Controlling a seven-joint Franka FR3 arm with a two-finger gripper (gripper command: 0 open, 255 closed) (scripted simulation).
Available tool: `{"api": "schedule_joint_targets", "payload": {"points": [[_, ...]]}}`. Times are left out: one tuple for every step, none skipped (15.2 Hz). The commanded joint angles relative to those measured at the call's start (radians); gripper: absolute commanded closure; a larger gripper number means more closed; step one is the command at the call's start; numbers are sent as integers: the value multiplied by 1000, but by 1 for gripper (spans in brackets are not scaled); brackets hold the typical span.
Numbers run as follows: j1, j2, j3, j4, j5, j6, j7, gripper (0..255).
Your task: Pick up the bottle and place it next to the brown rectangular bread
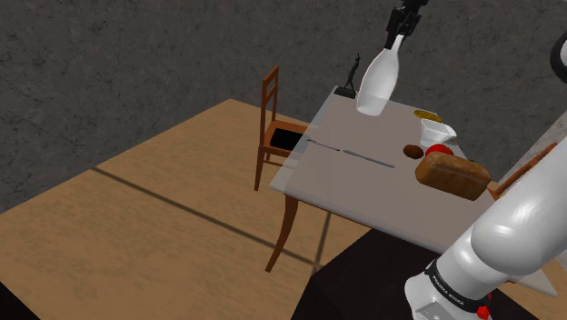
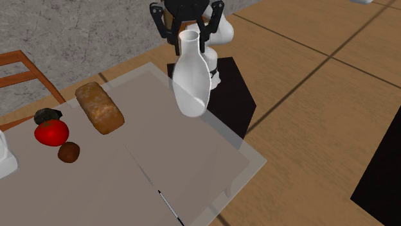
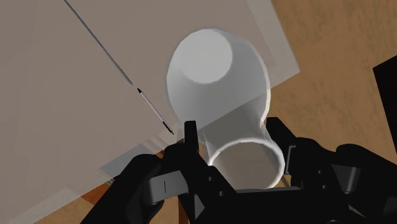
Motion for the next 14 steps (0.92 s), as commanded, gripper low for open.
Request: {"api": "schedule_joint_targets", "payload": {"points": [[-2, 21, -2, 57, 5, -36, -2, 255], [-2, 26, -3, 70, 7, -44, -3, 255], [-13, 12, -14, 53, 4, -42, -25, 255], [-24, -1, -25, 38, 1, -39, -48, 255], [-34, -13, -36, 24, -1, -38, -70, 255], [-45, -24, -48, 13, -4, -37, -93, 255], [-56, -33, -60, 3, -6, -36, -117, 255], [-67, -41, -72, -5, -8, -35, -141, 255], [-78, -47, -85, -12, -10, -35, -165, 255], [-89, -53, -98, -17, -12, -36, -189, 255], [-100, -57, -111, -21, -13, -36, -214, 255], [-111, -60, -125, -23, -14, -37, -239, 255], [-122, -62, -140, -24, -15, -38, -265, 255], [-134, -62, -154, -23, -15, -39, -291, 255]]}}
